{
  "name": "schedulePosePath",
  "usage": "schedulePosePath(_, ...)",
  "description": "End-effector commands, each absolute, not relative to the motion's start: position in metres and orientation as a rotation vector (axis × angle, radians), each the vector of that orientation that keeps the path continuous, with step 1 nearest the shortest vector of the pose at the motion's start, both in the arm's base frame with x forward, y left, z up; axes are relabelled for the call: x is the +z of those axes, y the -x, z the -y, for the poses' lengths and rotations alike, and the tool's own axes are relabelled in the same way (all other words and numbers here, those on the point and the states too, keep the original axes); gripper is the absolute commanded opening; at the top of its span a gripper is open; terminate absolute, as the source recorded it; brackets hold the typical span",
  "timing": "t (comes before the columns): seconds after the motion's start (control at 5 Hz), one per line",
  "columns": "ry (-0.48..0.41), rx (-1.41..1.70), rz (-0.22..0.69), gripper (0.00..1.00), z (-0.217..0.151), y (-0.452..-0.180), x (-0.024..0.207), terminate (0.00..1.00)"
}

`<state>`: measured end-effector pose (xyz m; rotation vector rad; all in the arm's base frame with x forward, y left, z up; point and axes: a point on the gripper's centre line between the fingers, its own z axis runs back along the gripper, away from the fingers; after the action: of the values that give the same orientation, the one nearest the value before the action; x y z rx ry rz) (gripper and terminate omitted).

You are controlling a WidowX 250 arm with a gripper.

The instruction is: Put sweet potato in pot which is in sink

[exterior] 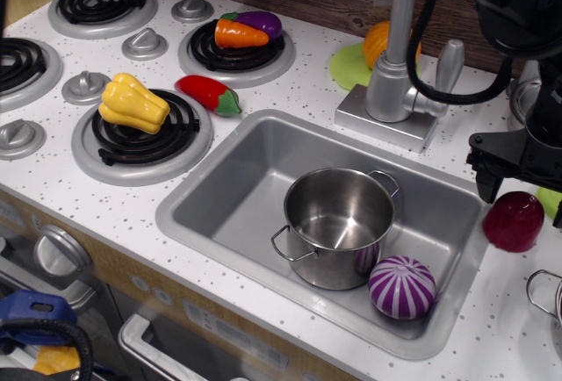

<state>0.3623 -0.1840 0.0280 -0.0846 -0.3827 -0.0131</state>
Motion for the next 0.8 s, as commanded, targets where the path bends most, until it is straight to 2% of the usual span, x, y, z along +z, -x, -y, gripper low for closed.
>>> schedulePosePath(0.0,0.119,-0.005,0.414,1.00,0.187,-0.363,0.032,0.00)
schedulePosePath(0.4,0.126,-0.001,0.435,1.00,0.182,-0.360,0.017,0.00)
schedulePosePath(0.6,0.123,-0.006,0.436,0.00,0.177,-0.361,0.018,0.00)
